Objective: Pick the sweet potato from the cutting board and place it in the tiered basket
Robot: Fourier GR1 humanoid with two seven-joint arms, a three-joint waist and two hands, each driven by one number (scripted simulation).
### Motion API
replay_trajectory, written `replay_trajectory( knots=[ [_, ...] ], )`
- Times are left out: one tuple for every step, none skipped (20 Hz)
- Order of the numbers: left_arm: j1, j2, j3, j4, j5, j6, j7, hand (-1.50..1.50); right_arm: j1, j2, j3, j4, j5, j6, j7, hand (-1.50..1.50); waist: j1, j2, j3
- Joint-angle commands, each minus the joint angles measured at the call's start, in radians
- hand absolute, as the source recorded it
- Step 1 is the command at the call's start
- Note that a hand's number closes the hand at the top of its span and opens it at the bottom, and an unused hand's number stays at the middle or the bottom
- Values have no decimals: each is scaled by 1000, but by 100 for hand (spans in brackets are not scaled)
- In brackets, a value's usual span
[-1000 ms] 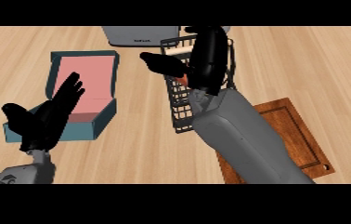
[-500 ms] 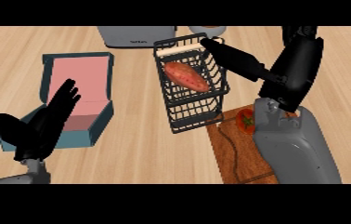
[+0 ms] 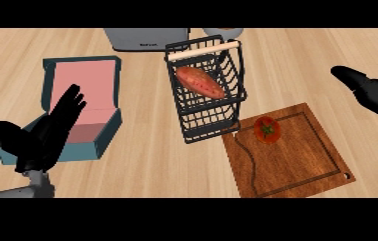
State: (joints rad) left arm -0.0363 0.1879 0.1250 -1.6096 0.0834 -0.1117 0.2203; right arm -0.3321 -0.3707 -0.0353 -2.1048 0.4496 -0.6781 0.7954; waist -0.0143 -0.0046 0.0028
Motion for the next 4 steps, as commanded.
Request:
replay_trajectory(
  knots=[
    [16,12,4,-51,14,-6,67,0,165,-93,-143,-123,-207,105,-58,-150,1,1,-1],
    [-38,-17,-15,29,-35,31,18,0,181,-109,-210,-143,-276,116,-87,-150,-8,3,-1],
    [6,16,19,10,30,-37,12,0,200,-111,-252,-114,-320,138,-134,-150,2,3,-1],
    [19,9,-4,-70,10,-13,67,0,218,-124,-274,-139,-336,178,-118,-150,5,1,-2]
  ],
)
